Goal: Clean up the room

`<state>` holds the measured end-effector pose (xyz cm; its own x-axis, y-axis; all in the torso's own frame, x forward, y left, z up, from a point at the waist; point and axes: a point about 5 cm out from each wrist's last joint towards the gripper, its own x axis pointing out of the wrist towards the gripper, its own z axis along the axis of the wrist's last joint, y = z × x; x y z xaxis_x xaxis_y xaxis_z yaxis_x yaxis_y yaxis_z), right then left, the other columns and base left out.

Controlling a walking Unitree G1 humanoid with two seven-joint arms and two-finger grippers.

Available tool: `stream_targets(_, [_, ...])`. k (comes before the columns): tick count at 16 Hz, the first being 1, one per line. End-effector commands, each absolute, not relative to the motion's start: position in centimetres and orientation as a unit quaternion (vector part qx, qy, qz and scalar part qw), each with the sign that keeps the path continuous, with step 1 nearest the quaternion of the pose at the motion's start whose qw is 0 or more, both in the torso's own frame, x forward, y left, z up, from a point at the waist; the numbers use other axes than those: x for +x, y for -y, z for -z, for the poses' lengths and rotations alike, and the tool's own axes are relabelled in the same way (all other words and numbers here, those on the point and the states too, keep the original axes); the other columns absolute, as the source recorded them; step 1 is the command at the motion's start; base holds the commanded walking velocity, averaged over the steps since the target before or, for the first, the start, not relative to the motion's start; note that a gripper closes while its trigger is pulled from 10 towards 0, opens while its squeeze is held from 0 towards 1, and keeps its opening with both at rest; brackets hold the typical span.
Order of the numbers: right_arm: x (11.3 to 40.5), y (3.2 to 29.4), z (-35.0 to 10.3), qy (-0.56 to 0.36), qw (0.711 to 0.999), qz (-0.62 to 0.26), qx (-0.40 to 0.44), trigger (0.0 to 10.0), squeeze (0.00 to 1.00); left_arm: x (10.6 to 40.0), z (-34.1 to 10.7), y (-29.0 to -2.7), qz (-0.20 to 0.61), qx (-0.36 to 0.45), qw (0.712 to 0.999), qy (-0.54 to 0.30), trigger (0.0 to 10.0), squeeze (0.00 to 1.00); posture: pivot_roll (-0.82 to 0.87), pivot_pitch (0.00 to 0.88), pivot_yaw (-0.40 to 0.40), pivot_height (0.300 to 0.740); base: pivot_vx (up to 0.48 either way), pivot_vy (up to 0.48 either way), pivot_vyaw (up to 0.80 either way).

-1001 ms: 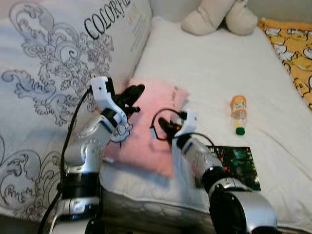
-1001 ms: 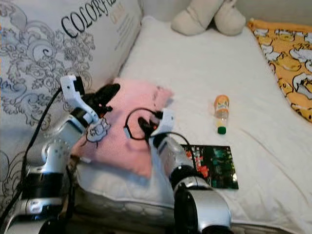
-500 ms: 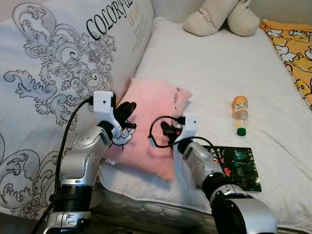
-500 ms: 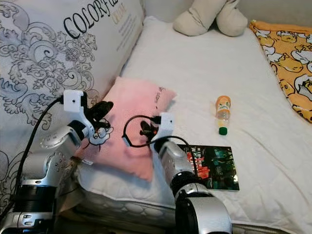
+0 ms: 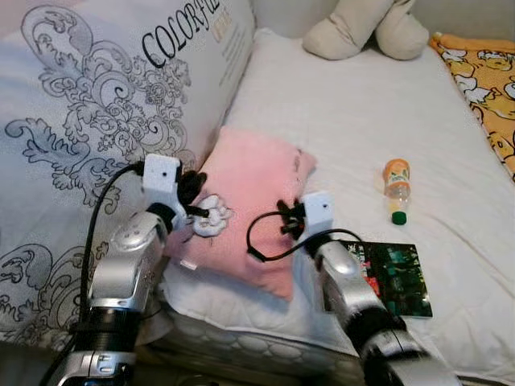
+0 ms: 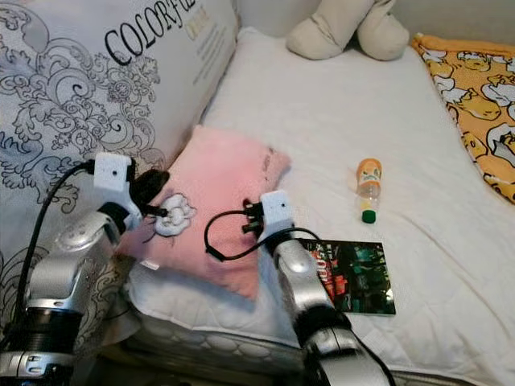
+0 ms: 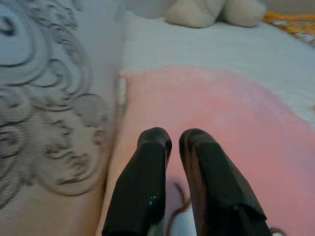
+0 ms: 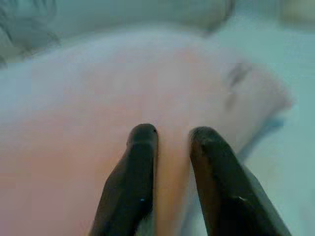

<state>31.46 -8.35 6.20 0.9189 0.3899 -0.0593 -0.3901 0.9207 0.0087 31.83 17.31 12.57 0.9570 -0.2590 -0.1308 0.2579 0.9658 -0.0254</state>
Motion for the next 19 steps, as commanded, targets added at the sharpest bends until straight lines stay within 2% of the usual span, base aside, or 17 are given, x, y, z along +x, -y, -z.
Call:
stream_targets(1, [30.9, 8.5, -6.6, -0.006, 0.979, -0.205, -0.011, 10.0, 1.00, 31.6, -11.7, -17.8, 0.113, 0.003, 0.990, -0.078, 10.0, 0.00, -0.05, 0.000, -0.006, 0.740, 0.000, 0.000, 0.00])
stream_targets(3, [29.7, 9.5, -6.4, 0.000, 0.982, -0.189, -0.006, 10.0, 1.00, 31.5, -11.4, -17.9, 0.113, 0.020, 0.990, -0.077, 10.0, 0.00, -0.05, 0.000, -0.010, 0.740, 0.000, 0.000, 0.00])
stream_targets(6, [28.1, 11.0, -7.9, 0.056, 0.984, -0.169, -0.025, 10.0, 1.00, 30.6, -10.9, -18.2, 0.121, 0.045, 0.989, -0.068, 10.0, 0.00, -0.06, 0.000, -0.010, 0.740, 0.000, 0.000, 0.00])
stream_targets(8, [26.2, 12.3, -9.4, 0.089, 0.983, -0.152, -0.047, 10.0, 1.00, 29.8, -9.6, -19.2, 0.105, 0.059, 0.989, -0.080, 10.0, 0.00, -0.06, 0.000, -0.003, 0.740, 0.000, 0.000, 0.00])
stream_targets(11, [25.3, 12.5, -9.4, 0.080, 0.983, -0.153, -0.056, 10.0, 1.00, 30.2, -9.6, -20.4, 0.083, 0.075, 0.991, -0.078, 10.0, 0.00, -0.08, 0.000, 0.013, 0.740, 0.000, 0.000, 0.00])
stream_targets(12, [24.9, 12.3, -8.6, 0.048, 0.985, -0.157, -0.059, 10.0, 1.00, 30.5, -9.7, -21.1, 0.079, 0.077, 0.992, -0.068, 10.0, 1.00, -0.09, 0.000, 0.024, 0.740, 0.000, 0.000, 0.00])
stream_targets(13, [24.8, 12.3, -8.5, 0.039, 0.985, -0.155, -0.071, 10.0, 0.87, 30.7, -9.8, -21.2, 0.082, 0.085, 0.991, -0.062, 10.0, 1.00, -0.09, 0.000, 0.027, 0.740, 0.000, 0.000, 0.00])
stream_targets(14, [24.7, 12.3, -8.6, 0.039, 0.985, -0.149, -0.076, 10.0, 0.00, 30.9, -9.8, -21.2, 0.084, 0.090, 0.991, -0.057, 10.0, 1.00, -0.10, 0.000, 0.030, 0.740, 0.000, 0.000, 0.00])
stream_targets(17, [25.1, 13.1, -8.8, 0.038, 0.988, -0.123, -0.086, 10.0, 0.00, 31.9, -9.9, -20.7, 0.108, 0.099, 0.989, -0.038, 10.0, 1.00, -0.10, 0.000, 0.030, 0.740, 0.000, 0.000, 0.00])
stream_targets(19, [25.0, 13.6, -9.2, 0.045, 0.988, -0.115, -0.088, 10.0, 0.00, 33.2, -9.0, -20.3, 0.124, 0.104, 0.984, -0.071, 10.0, 1.00, -0.10, 0.000, 0.027, 0.740, 0.000, 0.000, 0.00])
